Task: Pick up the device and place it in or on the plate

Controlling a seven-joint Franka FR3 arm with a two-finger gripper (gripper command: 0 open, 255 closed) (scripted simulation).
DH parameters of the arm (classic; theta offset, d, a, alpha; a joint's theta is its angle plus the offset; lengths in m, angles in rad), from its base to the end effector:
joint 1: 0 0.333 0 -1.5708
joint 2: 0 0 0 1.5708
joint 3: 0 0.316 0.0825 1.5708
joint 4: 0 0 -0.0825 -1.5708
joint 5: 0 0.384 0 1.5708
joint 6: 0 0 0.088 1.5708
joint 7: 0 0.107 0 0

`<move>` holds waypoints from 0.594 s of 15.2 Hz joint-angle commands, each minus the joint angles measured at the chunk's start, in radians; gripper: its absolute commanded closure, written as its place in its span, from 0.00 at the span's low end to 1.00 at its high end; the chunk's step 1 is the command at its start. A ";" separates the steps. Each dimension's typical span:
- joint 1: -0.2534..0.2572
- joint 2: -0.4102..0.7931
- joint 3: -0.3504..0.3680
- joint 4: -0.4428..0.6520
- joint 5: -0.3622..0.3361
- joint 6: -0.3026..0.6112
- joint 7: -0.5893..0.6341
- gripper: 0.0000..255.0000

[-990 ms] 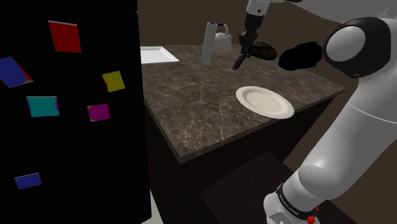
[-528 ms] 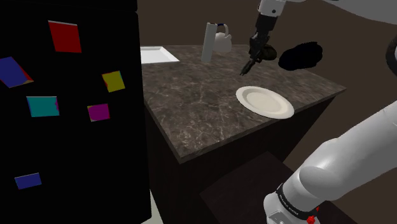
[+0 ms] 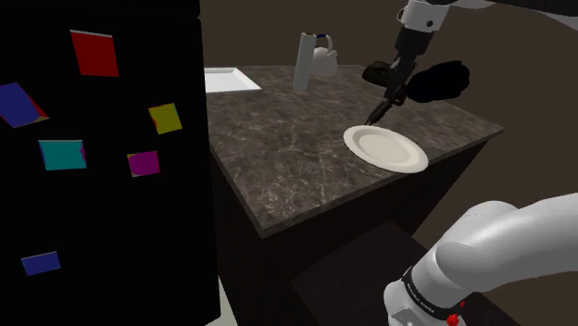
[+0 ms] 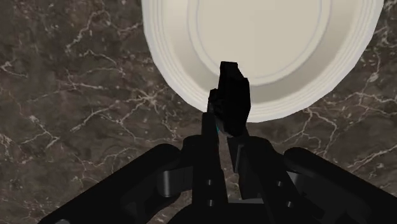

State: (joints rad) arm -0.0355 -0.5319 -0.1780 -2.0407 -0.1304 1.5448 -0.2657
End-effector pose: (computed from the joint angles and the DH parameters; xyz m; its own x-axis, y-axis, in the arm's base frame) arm 0.3681 -0.1137 0.6453 0.9974 0.0701 0.0173 0.0693 -0.9965 0.0464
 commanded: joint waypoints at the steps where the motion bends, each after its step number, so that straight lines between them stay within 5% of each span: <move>1: -0.002 -0.070 0.017 -0.046 -0.002 -0.025 0.016 1.00; 6: -0.010 -0.252 0.058 -0.153 0.002 -0.104 0.046 1.00; 9: -0.012 -0.269 0.056 -0.205 0.000 -0.069 0.049 1.00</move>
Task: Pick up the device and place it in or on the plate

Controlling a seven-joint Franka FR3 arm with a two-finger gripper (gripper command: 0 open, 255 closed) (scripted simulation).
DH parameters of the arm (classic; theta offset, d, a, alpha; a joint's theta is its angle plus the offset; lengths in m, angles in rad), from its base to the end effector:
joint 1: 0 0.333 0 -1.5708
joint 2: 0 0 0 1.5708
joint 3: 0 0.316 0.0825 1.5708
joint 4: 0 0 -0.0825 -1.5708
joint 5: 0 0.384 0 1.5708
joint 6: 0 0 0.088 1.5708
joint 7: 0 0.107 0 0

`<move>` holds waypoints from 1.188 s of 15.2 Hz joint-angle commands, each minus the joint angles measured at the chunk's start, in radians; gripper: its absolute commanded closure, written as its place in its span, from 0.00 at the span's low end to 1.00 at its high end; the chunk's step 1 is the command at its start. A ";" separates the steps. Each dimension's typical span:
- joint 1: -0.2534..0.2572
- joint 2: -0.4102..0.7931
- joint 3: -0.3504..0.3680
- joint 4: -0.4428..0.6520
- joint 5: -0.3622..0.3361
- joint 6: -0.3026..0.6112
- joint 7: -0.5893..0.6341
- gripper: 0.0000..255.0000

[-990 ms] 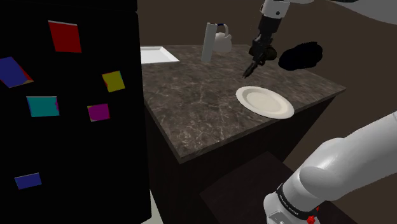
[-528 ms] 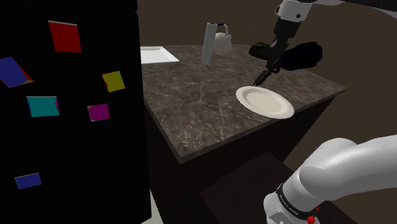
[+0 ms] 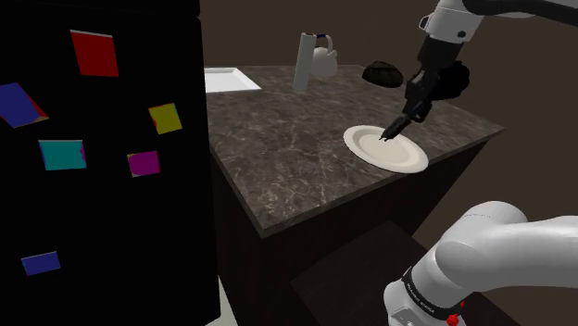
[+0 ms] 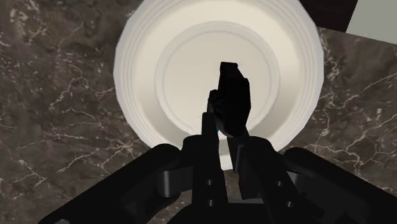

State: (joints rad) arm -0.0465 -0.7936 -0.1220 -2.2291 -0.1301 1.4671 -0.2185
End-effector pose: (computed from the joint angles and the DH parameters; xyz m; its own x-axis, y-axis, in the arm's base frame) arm 0.2862 -0.0802 0.6402 0.9974 0.0701 0.0177 0.0692 -0.9965 0.0471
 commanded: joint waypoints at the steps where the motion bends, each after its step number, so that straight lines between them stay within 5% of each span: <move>1: -0.001 -0.013 -0.001 -0.034 -0.001 0.020 0.002 1.00; 18: -0.006 -0.067 -0.015 -0.246 -0.017 0.178 0.014 1.00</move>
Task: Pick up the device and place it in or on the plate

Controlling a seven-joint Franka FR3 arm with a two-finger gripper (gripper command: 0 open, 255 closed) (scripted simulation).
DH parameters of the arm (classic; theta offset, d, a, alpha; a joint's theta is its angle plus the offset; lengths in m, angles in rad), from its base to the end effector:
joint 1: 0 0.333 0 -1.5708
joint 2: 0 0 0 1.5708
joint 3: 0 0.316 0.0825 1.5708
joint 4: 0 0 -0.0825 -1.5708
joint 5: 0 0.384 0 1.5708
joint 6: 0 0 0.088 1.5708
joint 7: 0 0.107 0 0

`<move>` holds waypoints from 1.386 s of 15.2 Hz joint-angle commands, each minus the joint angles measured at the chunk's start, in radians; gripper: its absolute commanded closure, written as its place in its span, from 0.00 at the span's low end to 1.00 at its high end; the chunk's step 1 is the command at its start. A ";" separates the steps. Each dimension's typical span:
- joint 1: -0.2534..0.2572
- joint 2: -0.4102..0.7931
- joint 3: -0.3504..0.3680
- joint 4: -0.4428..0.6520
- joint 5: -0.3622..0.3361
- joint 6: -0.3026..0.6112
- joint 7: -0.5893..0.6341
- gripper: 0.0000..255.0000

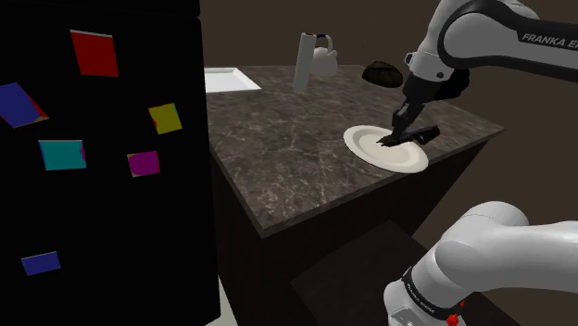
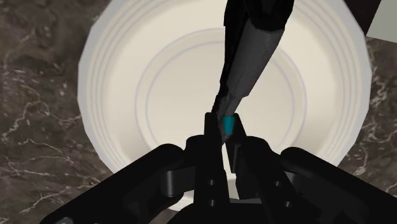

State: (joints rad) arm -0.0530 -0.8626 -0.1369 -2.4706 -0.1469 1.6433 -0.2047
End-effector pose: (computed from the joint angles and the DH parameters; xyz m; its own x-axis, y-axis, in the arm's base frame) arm 0.2848 -0.0799 0.5625 0.9973 0.0696 0.0214 0.0685 -0.9965 0.0483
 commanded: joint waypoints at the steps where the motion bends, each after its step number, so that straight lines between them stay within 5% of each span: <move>1: 0.000 0.002 0.000 -0.005 0.000 0.002 0.000 1.00; 4: 0.000 0.002 -0.001 -0.005 0.000 0.002 0.000 1.00; 5: 0.001 0.001 0.000 -0.005 0.001 0.001 0.001 0.00; 10: 0.000 0.002 -0.001 -0.005 0.000 0.002 0.000 0.00; 14: 0.007 0.033 0.014 0.141 0.013 -0.113 -0.003 0.00; 21: 0.007 0.033 0.014 0.141 0.013 -0.113 -0.003 0.00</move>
State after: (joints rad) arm -0.0465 -0.8300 -0.1234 -2.3299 -0.1337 1.5306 -0.2080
